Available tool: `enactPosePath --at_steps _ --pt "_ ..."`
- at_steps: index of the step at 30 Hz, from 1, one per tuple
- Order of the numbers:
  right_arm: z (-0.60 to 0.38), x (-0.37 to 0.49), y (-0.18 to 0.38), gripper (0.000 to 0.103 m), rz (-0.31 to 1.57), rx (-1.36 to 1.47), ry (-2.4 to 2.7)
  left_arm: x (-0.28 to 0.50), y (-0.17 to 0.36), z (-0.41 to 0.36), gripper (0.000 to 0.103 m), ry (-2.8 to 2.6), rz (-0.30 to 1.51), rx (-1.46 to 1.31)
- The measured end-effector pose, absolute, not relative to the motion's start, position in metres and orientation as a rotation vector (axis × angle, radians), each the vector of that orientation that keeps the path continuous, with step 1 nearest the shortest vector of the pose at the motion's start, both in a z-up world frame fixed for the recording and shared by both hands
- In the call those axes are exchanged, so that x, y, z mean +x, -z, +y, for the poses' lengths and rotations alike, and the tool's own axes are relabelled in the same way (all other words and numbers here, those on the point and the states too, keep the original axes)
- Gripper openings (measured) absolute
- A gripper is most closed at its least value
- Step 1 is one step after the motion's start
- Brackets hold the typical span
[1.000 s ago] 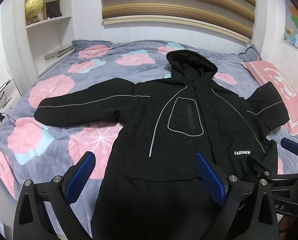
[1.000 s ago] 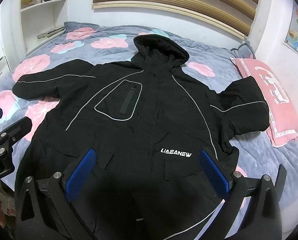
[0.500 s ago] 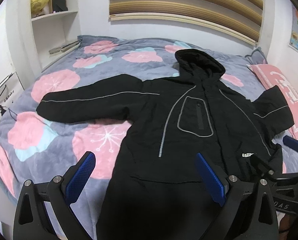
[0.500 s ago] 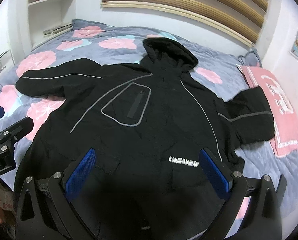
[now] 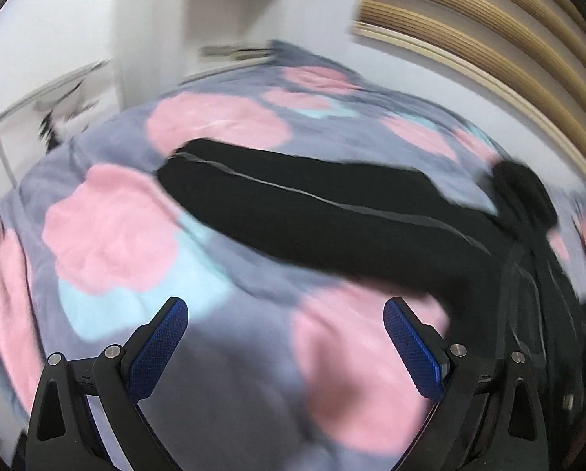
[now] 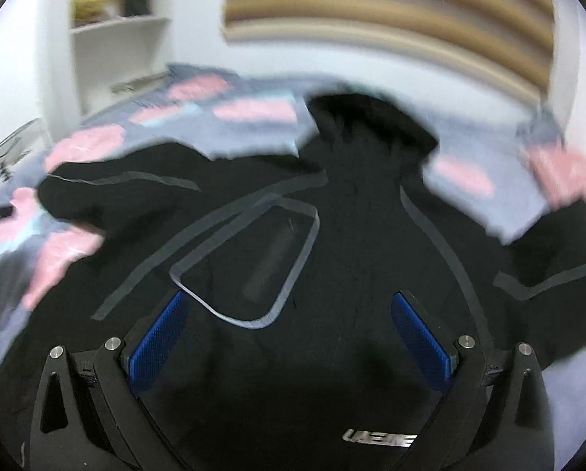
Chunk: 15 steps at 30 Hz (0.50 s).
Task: Fold large clothes
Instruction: 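Grasp the black jacket's sleeve cuff with the left gripper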
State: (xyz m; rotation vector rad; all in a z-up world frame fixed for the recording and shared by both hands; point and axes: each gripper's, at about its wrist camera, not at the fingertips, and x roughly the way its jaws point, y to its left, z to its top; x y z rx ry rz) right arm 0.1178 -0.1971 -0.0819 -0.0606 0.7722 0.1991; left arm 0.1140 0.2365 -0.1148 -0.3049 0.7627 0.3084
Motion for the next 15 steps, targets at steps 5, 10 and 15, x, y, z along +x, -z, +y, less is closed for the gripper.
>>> enactPosePath --at_steps 5,10,15 --pt "-0.202 0.135 0.135 0.103 0.888 -0.015 -0.163 0.153 0.131 0.314 0.100 -0.300 0.703 -0.463" --pt "-0.206 0.132 0.134 0.103 0.873 0.002 -0.176 0.191 0.136 0.376 0.100 -0.431 0.616 -0.538" --pt "-0.208 0.136 0.135 0.103 0.872 0.017 -0.187 0.233 0.161 0.420 0.100 -0.530 0.669 -0.557"
